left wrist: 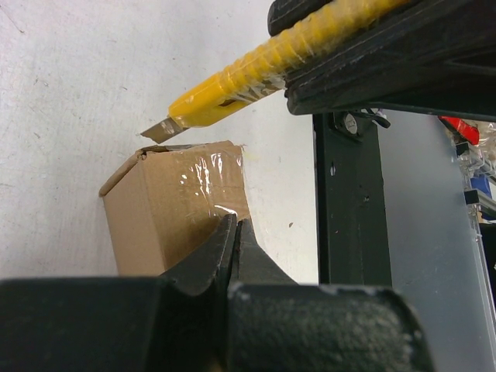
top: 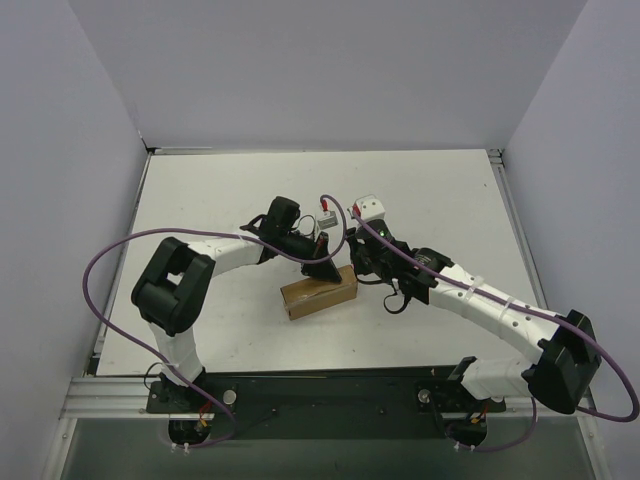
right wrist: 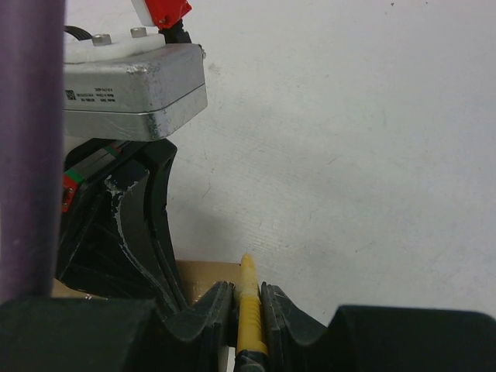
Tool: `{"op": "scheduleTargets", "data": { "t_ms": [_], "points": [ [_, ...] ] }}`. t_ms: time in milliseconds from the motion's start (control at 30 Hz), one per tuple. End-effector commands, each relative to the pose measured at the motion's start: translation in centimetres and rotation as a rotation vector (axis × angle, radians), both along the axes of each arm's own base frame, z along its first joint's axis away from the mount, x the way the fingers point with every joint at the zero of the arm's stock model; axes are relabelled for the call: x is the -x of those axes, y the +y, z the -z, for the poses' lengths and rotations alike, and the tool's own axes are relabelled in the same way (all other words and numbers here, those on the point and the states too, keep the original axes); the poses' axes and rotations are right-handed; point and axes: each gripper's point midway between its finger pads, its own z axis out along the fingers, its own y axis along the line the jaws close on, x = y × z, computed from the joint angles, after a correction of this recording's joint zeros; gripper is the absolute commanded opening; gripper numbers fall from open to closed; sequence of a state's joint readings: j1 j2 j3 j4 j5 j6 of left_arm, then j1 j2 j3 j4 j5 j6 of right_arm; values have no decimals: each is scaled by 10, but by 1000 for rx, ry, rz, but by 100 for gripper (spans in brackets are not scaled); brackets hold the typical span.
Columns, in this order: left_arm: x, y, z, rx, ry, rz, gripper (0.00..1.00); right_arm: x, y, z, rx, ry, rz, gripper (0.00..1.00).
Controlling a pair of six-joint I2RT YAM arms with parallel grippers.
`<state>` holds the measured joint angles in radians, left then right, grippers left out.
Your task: Unpack the express box
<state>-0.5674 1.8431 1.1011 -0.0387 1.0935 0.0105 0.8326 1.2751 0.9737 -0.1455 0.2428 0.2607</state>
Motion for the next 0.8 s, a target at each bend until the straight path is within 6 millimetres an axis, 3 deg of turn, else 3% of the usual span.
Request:
{"op": "scheduleTargets", "data": {
  "t_ms": [0,767],
  "points": [
    [-7,8,37,-105,6,-57,0,1,3,6,12,10,-16,0],
    [-13,6,41,-108,20,-67,0,1,-4,11,27,22,-15,0]
  ]
}}
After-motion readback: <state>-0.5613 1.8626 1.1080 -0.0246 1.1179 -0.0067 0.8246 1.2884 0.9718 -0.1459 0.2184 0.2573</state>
